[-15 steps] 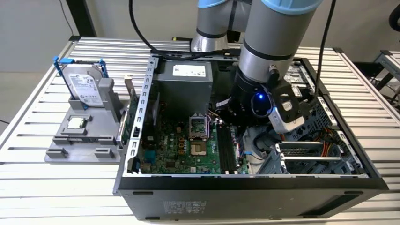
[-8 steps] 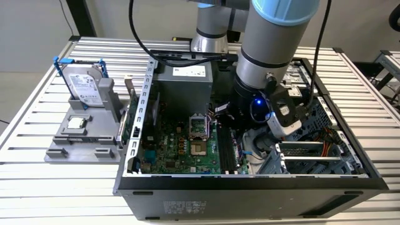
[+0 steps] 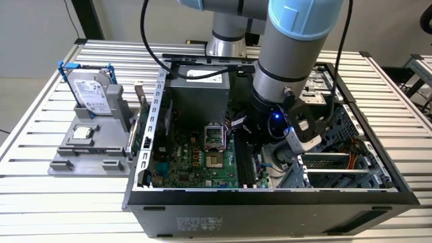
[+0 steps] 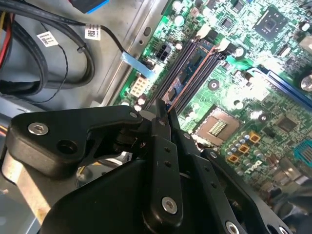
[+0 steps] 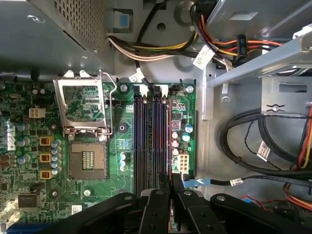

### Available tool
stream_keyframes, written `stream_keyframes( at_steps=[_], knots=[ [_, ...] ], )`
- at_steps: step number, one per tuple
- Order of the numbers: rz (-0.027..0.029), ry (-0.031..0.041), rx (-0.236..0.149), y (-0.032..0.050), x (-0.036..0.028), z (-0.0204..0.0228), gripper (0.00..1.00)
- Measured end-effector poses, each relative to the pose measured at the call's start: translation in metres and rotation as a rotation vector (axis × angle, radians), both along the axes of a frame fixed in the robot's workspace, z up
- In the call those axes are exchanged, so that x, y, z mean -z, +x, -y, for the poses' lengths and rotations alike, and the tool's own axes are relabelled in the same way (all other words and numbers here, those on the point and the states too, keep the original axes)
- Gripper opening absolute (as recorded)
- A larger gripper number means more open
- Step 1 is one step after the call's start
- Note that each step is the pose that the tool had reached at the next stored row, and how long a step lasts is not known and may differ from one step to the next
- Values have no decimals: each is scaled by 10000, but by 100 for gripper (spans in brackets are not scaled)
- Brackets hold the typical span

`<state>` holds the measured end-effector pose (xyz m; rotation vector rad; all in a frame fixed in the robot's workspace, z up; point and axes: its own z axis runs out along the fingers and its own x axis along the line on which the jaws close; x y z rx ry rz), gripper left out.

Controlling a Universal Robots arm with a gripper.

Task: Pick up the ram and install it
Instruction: 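Insert the ram into the slot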

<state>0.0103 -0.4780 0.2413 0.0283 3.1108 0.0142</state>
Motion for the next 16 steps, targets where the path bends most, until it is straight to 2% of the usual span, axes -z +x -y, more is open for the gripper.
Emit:
stream_keyframes(
  at_steps=[9, 16],
  knots=[
    [0, -2, 1, -5, 138, -25, 0],
    [1, -1, 12, -6, 140, -25, 0]
  ],
)
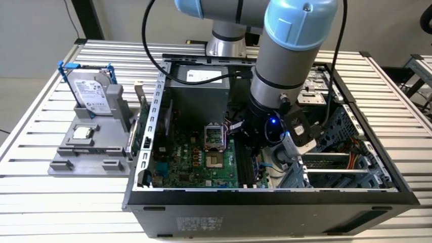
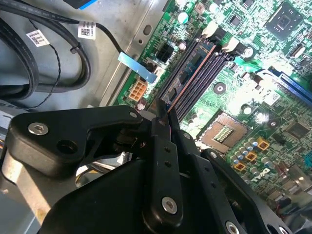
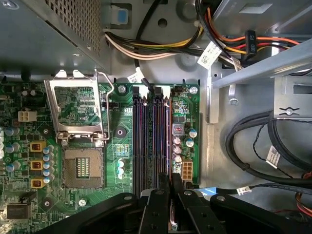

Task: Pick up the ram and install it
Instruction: 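Insert the ram into the slot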

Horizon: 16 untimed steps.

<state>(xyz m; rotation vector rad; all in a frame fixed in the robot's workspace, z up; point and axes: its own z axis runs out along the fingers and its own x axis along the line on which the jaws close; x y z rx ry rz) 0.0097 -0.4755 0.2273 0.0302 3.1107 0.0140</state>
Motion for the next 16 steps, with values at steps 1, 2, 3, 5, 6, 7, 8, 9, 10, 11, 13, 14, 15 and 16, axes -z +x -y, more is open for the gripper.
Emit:
stream_keyframes(
  at_steps=[1, 2, 3, 5, 6, 7, 8, 9, 10, 11, 13, 14, 15, 16],
  knots=[
    [0, -1, 6, 0, 0, 0, 0],
    [-1, 0, 17, 0, 0, 0, 0],
    [-1, -1, 33, 0, 0, 0, 0],
    [0, 1, 73, 0, 3, 0, 0],
    [2, 5, 91, 0, 12, -1, 0],
    [0, 0, 108, 0, 25, 0, 0],
    [0, 0, 127, 0, 43, 0, 0],
    [0, 2, 143, 0, 62, 0, 0],
    [0, 1, 157, 0, 79, 0, 0],
    [-3, -6, 172, 0, 89, 1, 0],
    [-4, -7, 205, -1, 98, 2, 0],
    [-3, -5, 220, 0, 102, 1, 0],
    [-2, -3, 244, -1, 104, 1, 0],
    [-1, 0, 280, 0, 106, 1, 0]
  ],
)
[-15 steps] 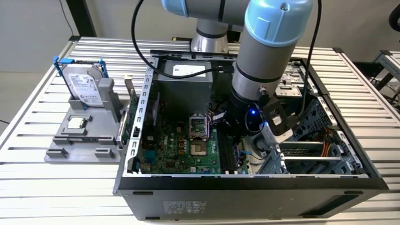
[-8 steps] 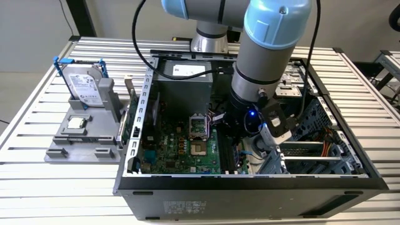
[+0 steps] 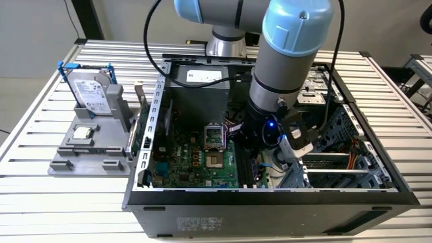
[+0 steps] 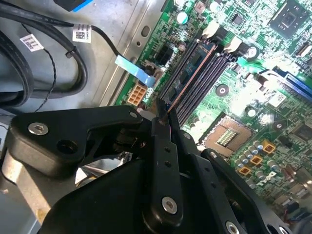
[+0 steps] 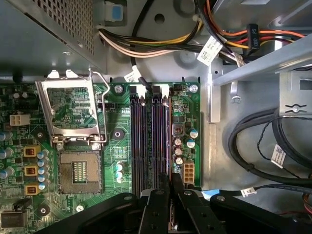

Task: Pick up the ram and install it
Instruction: 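Insert the ram into the slot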

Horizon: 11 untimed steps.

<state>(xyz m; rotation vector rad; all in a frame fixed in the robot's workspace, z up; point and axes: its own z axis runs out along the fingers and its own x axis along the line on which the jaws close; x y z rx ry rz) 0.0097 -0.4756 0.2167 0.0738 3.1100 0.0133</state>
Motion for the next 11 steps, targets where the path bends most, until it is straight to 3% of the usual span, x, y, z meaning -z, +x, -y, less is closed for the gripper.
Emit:
stream_keyframes(
  at_steps=[2, 11],
  knots=[
    [9, 34, 29, 1, 12, -10, 0],
    [0, 3, 34, 19, -1, -6, 0]
  ],
)
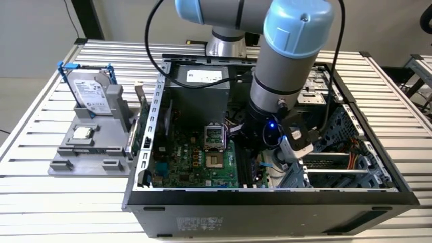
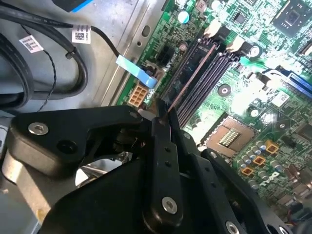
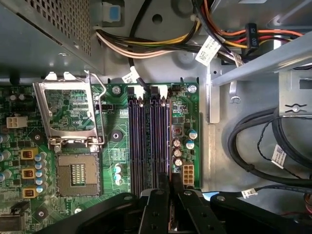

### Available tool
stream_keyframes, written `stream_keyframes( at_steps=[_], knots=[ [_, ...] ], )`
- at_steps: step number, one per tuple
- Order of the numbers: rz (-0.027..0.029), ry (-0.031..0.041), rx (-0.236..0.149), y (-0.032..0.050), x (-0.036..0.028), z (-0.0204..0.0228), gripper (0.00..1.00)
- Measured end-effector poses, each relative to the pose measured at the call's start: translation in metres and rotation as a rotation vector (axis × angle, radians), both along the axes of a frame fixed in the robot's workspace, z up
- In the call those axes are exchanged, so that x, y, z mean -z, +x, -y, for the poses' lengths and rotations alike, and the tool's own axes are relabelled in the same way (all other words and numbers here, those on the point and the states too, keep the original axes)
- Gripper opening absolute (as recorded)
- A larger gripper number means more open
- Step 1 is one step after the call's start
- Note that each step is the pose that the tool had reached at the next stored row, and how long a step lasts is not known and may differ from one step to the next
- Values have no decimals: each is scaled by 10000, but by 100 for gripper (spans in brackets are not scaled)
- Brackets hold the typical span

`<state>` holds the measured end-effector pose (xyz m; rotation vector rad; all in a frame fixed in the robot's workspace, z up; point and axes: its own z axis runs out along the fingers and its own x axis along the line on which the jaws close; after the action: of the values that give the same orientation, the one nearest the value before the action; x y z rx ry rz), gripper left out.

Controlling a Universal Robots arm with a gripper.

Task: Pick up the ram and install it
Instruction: 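Insert the ram into the slot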

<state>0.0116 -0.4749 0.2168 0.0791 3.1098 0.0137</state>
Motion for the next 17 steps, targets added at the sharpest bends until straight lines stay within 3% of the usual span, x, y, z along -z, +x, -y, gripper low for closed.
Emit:
stream_keyframes(
  at_steps=[7, 12, 17],
  knots=[
    [1, -8, -12, 11, 0, 1, 0],
    [1, -21, -304, 9, 0, 0, 0],
    [1, -40, -355, 5, 1, 0, 0]
  ],
)
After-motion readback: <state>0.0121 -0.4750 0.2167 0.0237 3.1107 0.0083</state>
